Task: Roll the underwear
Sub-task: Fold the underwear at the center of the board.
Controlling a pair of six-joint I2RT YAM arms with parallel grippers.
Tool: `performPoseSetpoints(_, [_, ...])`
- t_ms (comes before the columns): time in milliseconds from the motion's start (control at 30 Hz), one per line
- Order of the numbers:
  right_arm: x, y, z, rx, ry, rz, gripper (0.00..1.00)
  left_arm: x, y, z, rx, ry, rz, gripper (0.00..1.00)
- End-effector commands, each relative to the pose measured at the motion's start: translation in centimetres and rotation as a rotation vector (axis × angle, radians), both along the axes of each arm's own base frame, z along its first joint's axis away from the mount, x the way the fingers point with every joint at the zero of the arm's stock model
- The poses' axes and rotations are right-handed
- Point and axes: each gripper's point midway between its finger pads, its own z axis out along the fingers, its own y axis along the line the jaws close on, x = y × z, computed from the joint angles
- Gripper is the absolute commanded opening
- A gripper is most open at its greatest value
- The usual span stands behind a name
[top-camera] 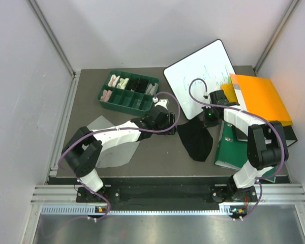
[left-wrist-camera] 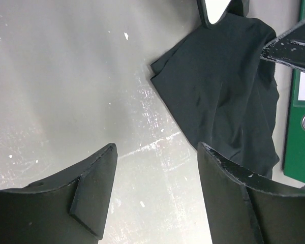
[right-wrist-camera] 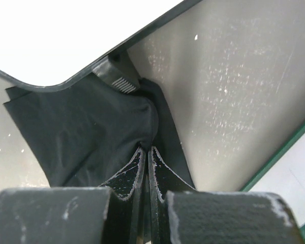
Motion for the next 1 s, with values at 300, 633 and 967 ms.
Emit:
performPoseSetpoints(300, [1.1,-1.2,0.3,-0.053,-0.014,-0.02,0.0,2.9,-2.7,-1.5,-0.058,-0.003,-0.026,0.63])
performPoseSetpoints(633, [1.0,-1.0,0.2,-0.046,-0.014,-0.016,0.0,4.7,-4.4,-3.8,-0.073,0.008,-0.01,0.58])
performPoseSetpoints(967, [1.1,-0.8,0.4,-0.034,-0.02,-0.013,0.0,4.5,-4.8,-6.3,-0.053,0.053,-0.012,0.52])
